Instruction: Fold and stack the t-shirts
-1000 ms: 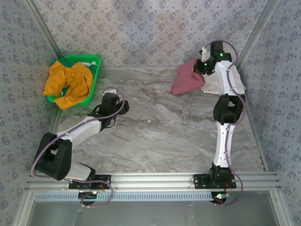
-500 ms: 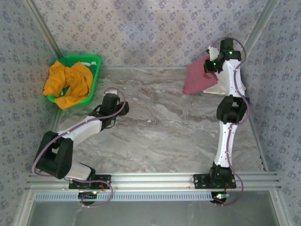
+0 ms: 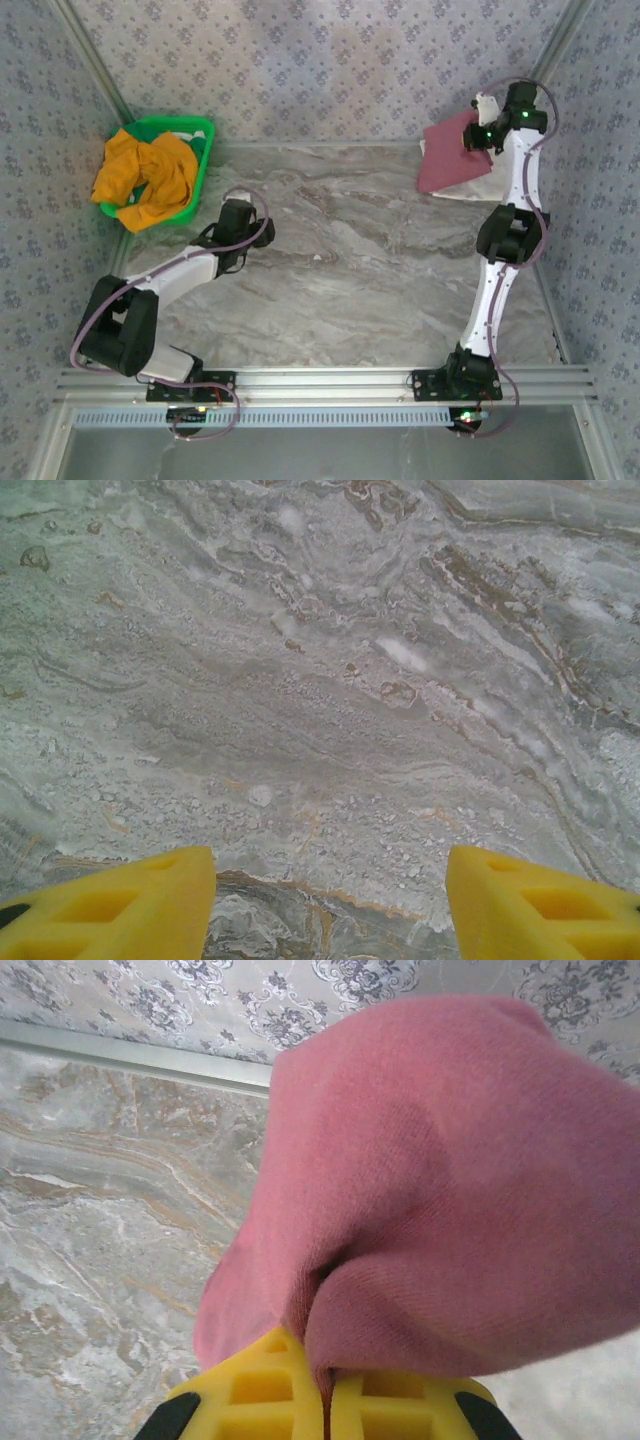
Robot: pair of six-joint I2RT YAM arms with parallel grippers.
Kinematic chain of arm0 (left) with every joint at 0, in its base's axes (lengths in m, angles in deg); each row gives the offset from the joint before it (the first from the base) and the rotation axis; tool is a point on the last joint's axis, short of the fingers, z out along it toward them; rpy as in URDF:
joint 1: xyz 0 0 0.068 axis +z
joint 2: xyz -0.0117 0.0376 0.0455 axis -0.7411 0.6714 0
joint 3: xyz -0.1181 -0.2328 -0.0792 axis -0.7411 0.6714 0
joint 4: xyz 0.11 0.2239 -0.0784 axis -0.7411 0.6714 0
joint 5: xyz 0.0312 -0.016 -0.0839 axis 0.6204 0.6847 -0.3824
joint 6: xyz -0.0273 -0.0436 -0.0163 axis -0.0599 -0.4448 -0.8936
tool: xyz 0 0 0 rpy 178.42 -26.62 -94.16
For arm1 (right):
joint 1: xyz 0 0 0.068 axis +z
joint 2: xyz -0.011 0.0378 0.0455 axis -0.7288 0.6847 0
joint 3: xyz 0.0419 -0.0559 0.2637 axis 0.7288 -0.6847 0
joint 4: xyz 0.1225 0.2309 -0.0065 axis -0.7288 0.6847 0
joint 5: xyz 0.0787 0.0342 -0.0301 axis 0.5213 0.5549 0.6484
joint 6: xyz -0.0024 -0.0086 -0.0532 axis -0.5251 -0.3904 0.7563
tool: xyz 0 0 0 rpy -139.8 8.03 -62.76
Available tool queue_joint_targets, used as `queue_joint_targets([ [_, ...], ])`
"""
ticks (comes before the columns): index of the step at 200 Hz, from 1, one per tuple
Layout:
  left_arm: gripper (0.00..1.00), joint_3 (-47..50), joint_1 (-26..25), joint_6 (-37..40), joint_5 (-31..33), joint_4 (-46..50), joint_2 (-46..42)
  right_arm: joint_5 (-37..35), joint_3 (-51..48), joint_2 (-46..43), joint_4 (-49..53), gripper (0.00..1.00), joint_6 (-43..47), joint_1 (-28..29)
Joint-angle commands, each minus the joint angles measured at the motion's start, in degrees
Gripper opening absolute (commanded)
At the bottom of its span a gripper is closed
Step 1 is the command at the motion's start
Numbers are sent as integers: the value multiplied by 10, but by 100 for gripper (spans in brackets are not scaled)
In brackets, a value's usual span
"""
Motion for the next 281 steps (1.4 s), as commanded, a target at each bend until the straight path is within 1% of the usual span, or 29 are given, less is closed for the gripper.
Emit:
queue_joint_targets([
  [1,62,-21,5,13,10,14,10,-22,23,20,-30,0,57,2],
  [23,62,-27,5,16,11,21,11,-55,22,36,-61,0,80,1],
  [57,63,-42,5,24,16,40,7,-132,12,58,-121,0,117,-1],
  [75,63,-48,5,28,19,49,6,-151,4,66,-159,0,116,-7],
  [90,63,-52,5,30,21,53,7,-135,13,72,-170,0,116,-8],
  [101,63,-55,5,31,22,56,10,-143,13,73,-188,0,116,-7],
  [147,63,-63,5,33,26,58,9,-244,6,78,-234,0,138,-1],
  [170,63,-65,6,37,30,60,12,-288,-7,79,-285,0,148,-5],
  [172,63,-65,6,38,30,59,12,-292,-8,79,-289,7,149,-6],
  [173,64,-65,6,37,30,59,12,-294,-8,79,-291,12,149,-6],
  [184,64,-66,6,37,31,60,15,-348,-23,78,-334,90,143,-5],
  [185,64,-66,6,37,31,60,15,-353,-24,78,-339,95,142,-5],
  [187,64,-67,7,37,31,60,15,-360,-27,78,-346,99,143,-4],
  [194,64,-68,7,36,31,60,17,-374,-30,79,-355,100,153,-3],
  [207,64,-69,7,36,30,60,18,-369,-29,75,-346,100,161,-2],
  [234,64,-68,8,29,30,55,14,-370,-42,48,-322,100,128,5],
  [248,65,-62,8,30,30,42,2,-348,-87,11,-326,100,96,12],
  [272,66,-32,16,34,23,-9,-27,-299,-206,-71,-360,100,25,30],
  [281,69,-18,24,33,13,-31,-36,-275,-255,-102,-372,100,-8,37],
])
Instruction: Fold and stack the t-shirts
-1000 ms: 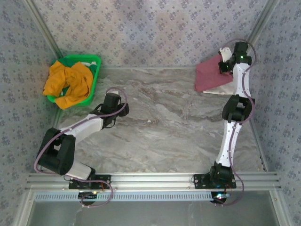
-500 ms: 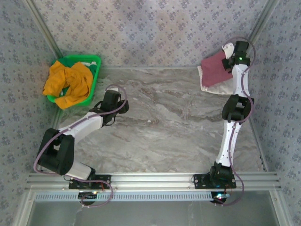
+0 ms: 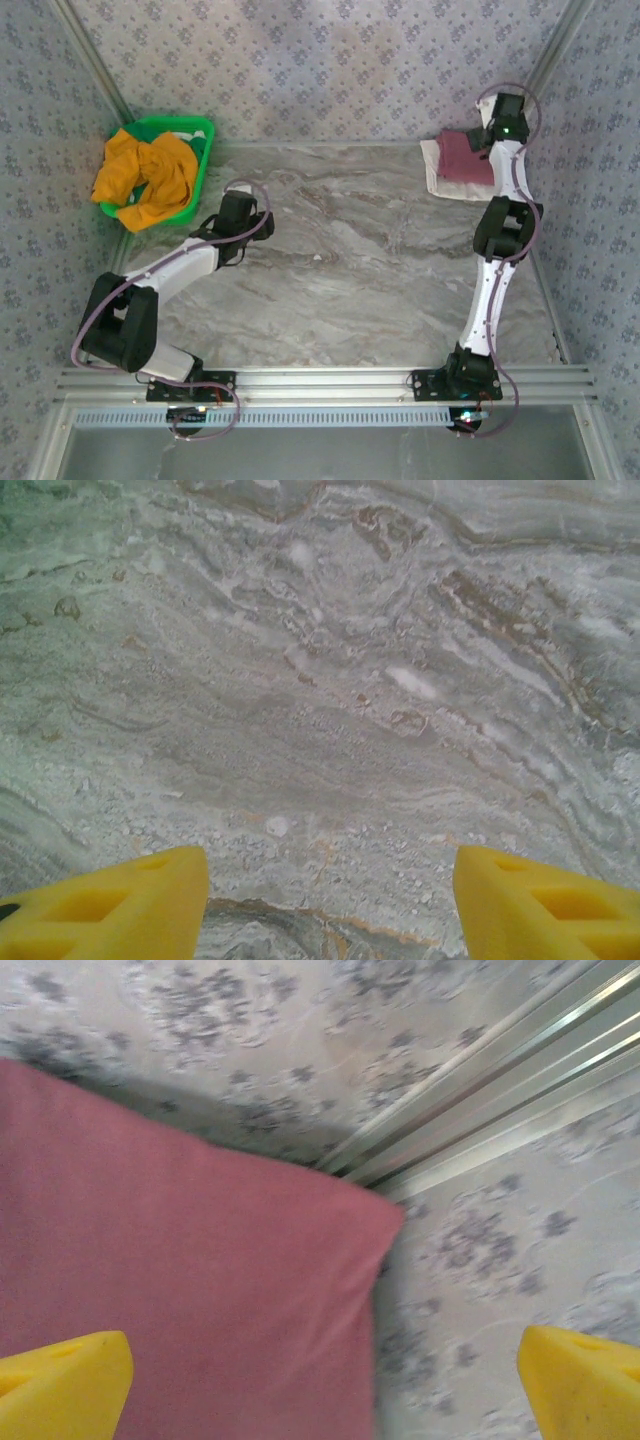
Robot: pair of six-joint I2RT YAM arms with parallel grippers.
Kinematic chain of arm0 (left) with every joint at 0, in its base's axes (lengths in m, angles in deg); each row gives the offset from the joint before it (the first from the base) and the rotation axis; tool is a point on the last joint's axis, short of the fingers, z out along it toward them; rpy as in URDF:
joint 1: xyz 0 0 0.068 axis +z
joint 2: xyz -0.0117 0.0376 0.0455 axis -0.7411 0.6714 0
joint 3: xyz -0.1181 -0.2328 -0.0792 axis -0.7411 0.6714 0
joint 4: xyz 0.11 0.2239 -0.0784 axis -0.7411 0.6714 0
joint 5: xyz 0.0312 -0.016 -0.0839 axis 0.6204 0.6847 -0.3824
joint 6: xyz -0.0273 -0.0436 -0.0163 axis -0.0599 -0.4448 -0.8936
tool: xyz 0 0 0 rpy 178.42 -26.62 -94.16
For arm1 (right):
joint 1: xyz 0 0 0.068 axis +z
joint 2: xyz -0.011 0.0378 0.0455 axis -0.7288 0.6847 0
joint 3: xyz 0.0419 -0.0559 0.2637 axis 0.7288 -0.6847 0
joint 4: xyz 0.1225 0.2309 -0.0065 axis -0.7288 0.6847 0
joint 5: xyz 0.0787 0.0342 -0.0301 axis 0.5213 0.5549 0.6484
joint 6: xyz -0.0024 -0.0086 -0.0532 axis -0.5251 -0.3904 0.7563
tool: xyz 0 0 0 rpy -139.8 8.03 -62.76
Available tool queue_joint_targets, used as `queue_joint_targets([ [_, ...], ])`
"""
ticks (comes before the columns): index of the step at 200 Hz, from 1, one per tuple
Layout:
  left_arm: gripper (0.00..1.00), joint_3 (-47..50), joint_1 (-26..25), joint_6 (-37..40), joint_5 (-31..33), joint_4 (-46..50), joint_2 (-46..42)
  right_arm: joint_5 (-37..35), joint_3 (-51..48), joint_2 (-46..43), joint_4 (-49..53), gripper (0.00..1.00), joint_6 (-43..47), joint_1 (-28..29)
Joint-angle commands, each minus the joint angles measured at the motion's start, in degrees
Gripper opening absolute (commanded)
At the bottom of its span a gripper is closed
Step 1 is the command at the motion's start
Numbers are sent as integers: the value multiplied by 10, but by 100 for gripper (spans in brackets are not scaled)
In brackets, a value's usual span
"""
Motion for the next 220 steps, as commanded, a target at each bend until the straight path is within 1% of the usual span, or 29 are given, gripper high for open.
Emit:
queue_joint_targets([
  [1,70,26,17,6,-7,-63,-41,53,-82,-103,-38,100,-96,24],
  [11,73,41,29,2,-20,-88,-51,74,-137,-138,-48,100,-137,33],
  [15,81,47,32,1,-21,-97,-55,80,-160,-156,-54,100,-152,38],
  [21,89,56,37,3,-20,-108,-61,88,-198,-181,-62,100,-177,44],
  [30,98,67,44,5,-12,-118,-71,105,-261,-219,-89,100,-207,56],
  [32,99,69,45,6,-9,-119,-74,107,-276,-229,-94,100,-213,58],
  [53,100,97,58,36,18,-139,-106,120,-405,-312,-128,100,-268,91],
  [61,100,114,61,54,34,-152,-121,122,-455,-343,-136,100,-270,109],
  [81,100,171,72,101,73,-207,-163,96,-581,-421,-179,100,-263,158],
  [94,100,206,83,131,89,-236,-189,63,-644,-470,-194,100,-277,184],
  [105,100,232,93,156,101,-258,-205,37,-715,-513,-214,100,-292,200],
  [110,100,241,97,174,104,-265,-207,23,-742,-533,-227,100,-300,206],
  [128,100,277,109,216,145,-314,-199,-26,-842,-605,-268,100,-340,214],
  [139,100,292,122,221,152,-330,-191,-56,-903,-646,-296,100,-357,215],
  [150,100,300,145,212,136,-338,-180,-68,-973,-679,-360,100,-335,216],
  [164,100,307,177,192,107,-359,-146,-70,-1045,-693,-451,100,-306,215],
  [175,99,306,196,178,97,-376,-120,-66,-1065,-684,-471,100,-311,207],
  [184,100,293,200,180,79,-356,-116,-62,-1069,-670,-477,100,-318,201],
  [195,100,297,202,198,54,-391,-101,-66,-1080,-643,-518,100,-311,200],
  [204,100,296,202,203,45,-406,-91,-64,-1090,-621,-566,100,-301,198],
  [214,100,290,202,212,42,-418,-79,-58,-1081,-616,-559,100,-299,197],
  [220,100,287,203,217,43,-423,-71,-52,-1083,-611,-581,100,-291,196],
])
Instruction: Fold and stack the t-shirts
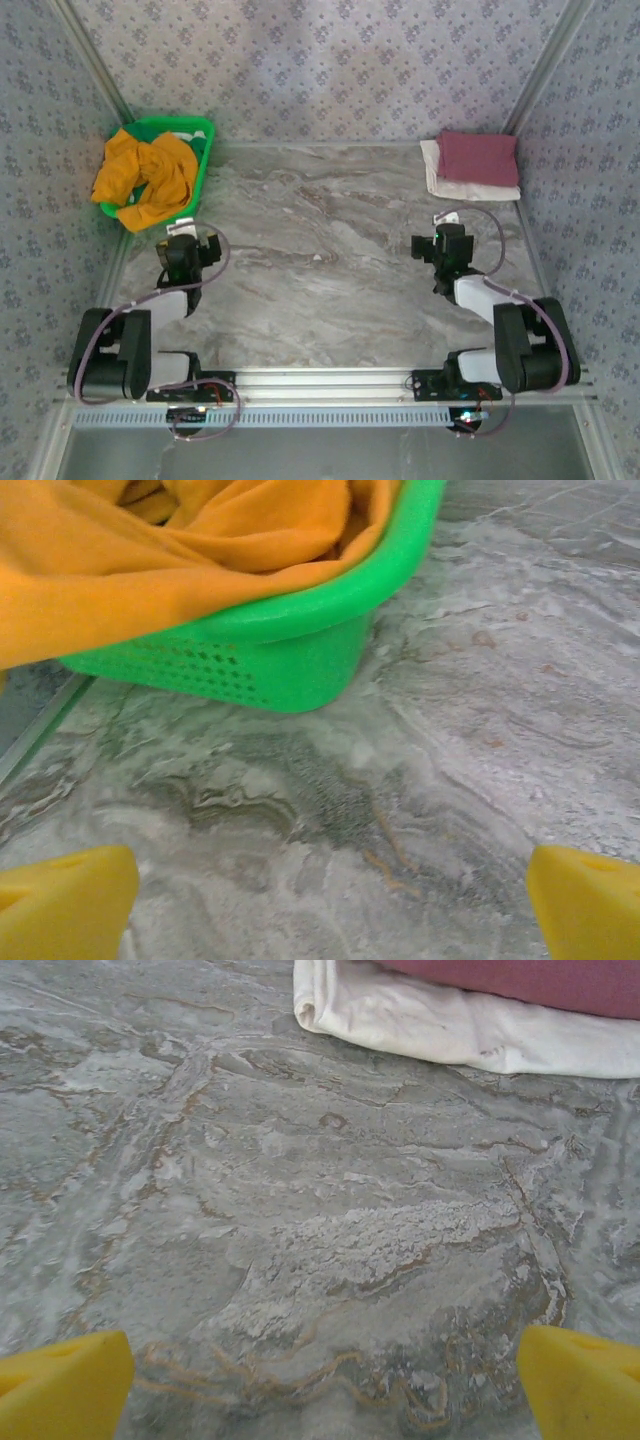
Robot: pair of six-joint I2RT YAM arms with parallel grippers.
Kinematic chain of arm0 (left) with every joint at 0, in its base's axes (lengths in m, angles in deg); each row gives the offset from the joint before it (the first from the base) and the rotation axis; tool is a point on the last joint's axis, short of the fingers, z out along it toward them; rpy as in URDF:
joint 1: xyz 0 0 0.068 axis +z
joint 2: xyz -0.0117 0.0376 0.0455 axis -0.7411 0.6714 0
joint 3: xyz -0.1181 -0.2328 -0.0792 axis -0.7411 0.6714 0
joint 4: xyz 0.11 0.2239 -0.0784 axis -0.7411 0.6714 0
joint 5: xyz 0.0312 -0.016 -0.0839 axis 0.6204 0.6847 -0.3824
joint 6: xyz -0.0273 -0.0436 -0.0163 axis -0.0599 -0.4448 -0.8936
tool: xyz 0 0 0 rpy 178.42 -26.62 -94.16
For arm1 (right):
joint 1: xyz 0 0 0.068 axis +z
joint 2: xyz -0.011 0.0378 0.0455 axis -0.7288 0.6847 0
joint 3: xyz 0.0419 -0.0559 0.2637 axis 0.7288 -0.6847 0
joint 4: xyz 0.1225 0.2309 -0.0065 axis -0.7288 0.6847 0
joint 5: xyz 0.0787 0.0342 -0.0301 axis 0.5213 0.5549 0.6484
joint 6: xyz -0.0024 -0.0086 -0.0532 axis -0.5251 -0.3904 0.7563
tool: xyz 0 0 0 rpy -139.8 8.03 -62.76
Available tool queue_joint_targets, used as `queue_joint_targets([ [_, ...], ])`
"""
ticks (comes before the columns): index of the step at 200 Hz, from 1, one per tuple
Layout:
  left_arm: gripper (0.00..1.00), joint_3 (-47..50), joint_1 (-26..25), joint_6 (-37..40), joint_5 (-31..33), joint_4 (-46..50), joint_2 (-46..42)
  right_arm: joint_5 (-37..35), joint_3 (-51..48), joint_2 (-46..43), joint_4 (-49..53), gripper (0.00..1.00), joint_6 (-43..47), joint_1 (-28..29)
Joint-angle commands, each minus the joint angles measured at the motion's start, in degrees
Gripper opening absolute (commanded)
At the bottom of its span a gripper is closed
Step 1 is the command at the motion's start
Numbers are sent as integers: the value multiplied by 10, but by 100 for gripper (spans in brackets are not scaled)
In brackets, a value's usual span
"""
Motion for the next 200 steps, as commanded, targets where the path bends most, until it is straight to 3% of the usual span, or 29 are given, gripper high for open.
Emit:
queue_joint_targets([
  [1,100,-18,3,25,-31,-70,22,-5,-3,18,-118,100,23,-4],
  [44,100,6,24,27,-53,-213,114,32,-17,32,-166,100,71,-12],
  [66,100,5,19,49,-89,-219,129,58,-69,58,-285,100,53,-41],
  [82,100,14,17,61,-111,-238,133,88,-73,67,-297,100,39,-61],
  [105,100,7,20,64,-126,-225,132,117,-49,111,-295,100,39,-70],
  [135,100,-51,49,35,-152,-125,140,145,-27,107,-244,100,15,-98],
  [200,100,-50,59,27,-165,-127,140,146,-29,108,-249,100,17,-96],
])
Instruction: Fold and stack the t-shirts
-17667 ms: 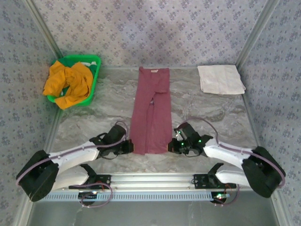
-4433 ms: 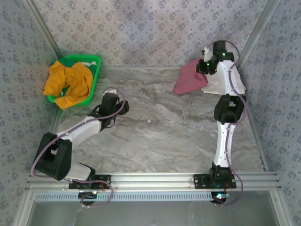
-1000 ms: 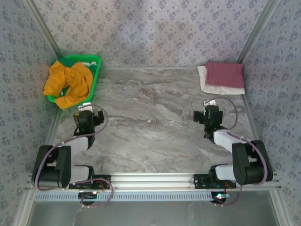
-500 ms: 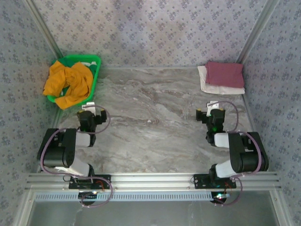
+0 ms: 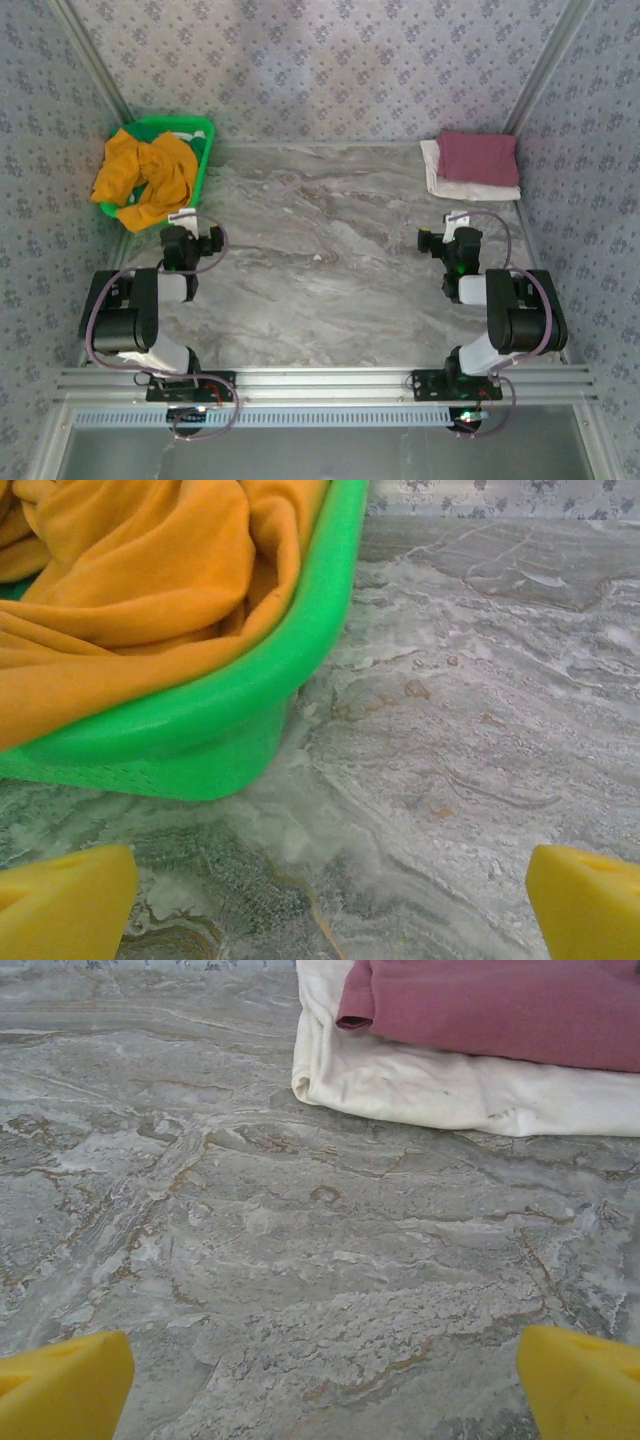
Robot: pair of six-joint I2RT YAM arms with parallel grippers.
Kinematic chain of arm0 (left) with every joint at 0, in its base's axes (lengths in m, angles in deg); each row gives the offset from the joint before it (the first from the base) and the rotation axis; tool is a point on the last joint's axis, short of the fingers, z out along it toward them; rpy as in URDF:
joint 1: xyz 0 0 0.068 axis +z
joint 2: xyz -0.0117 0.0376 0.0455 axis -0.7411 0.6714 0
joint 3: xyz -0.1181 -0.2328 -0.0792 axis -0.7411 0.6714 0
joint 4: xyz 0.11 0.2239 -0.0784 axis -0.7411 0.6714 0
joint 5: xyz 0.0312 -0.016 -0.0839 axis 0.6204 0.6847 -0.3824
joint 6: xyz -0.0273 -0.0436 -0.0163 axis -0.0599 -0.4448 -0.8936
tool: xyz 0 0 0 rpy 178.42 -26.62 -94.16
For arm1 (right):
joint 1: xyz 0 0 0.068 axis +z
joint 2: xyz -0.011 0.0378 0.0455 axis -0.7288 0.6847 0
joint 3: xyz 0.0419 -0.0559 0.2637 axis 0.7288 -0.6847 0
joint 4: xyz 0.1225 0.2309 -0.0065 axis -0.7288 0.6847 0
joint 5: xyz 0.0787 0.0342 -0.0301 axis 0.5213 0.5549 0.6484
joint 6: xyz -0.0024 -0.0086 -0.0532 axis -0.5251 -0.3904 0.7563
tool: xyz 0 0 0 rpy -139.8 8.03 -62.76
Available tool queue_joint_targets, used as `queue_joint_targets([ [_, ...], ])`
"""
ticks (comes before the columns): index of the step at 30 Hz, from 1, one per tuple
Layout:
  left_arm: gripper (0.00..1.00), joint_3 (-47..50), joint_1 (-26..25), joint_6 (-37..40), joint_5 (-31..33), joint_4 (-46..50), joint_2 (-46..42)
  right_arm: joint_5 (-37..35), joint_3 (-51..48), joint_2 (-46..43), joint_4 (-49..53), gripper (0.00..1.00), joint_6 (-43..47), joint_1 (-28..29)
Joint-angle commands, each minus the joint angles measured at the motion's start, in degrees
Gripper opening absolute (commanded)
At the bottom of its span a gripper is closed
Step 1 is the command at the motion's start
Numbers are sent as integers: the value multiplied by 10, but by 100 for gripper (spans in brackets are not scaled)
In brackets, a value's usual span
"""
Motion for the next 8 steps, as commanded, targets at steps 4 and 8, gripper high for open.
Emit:
queue_joint_targets([
  [4,100,-9,-1,-9,-15,9,2,14,13,3,1,100,-11,-4],
  [8,100,-8,0,-8,-15,7,2,11,11,3,-2,100,-11,-3],
])
